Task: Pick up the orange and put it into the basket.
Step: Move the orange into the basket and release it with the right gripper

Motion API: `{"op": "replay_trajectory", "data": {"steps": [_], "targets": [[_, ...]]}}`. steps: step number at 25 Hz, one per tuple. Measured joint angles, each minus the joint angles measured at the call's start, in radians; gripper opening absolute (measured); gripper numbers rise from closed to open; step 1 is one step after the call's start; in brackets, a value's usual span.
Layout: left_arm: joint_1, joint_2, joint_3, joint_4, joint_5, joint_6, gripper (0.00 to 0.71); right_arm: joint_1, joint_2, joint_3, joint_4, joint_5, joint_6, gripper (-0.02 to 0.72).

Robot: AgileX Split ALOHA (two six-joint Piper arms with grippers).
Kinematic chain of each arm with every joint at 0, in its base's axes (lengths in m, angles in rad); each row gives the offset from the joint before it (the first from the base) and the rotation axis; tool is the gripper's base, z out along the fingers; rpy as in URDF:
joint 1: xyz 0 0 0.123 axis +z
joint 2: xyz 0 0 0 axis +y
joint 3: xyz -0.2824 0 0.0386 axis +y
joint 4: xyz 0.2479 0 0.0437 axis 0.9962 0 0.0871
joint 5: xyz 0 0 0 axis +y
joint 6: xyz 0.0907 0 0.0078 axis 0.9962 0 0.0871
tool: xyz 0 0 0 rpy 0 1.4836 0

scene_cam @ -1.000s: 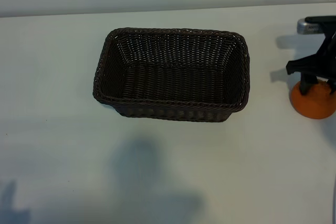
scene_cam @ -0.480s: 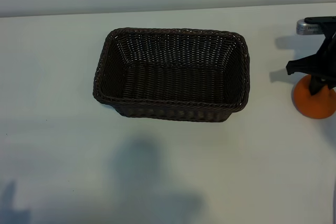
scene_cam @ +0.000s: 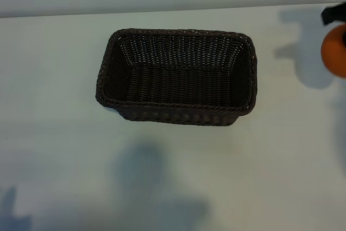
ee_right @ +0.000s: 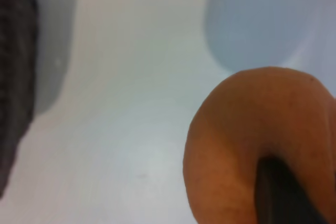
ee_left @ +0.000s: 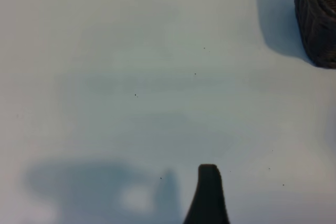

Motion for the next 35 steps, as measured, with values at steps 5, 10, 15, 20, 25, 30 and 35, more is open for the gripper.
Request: {"op": "replay_trajectory", "data": {"steps": [5,10,15,20,25,30,35], "targets": [[0.0,0.0,0.0,0.0,0.0,0.0,0.59,0.0,-0.004,-0.03,0.027,0.06,-0.018,0.084],[0.0,0.0,0.0,0.0,0.0,0.0,0.59,0.048,-0.004,-0.037,0.098,0.059,-0.042,0.084],[0.0,0.0,0.0,0.0,0.0,0.0,0.59,0.227,0.0,-0.037,0.105,0.022,-0.04,0.084],[0.0,0.0,0.0,0.0,0.0,0.0,0.59,0.408,0.069,-0.103,0.088,0.013,0.01,0.084],[0.0,0.0,0.0,0.0,0.0,0.0,0.59,0.515,0.212,-0.265,0.044,0.069,0.047,0.084],[0.0,0.0,0.0,0.0,0.0,0.0,0.59,0.545,0.324,-0.375,0.042,0.091,0.051,0.084],[0.0,0.0,0.0,0.0,0.0,0.0,0.59,0.545,0.383,-0.396,0.019,0.088,0.049,0.084]]}}
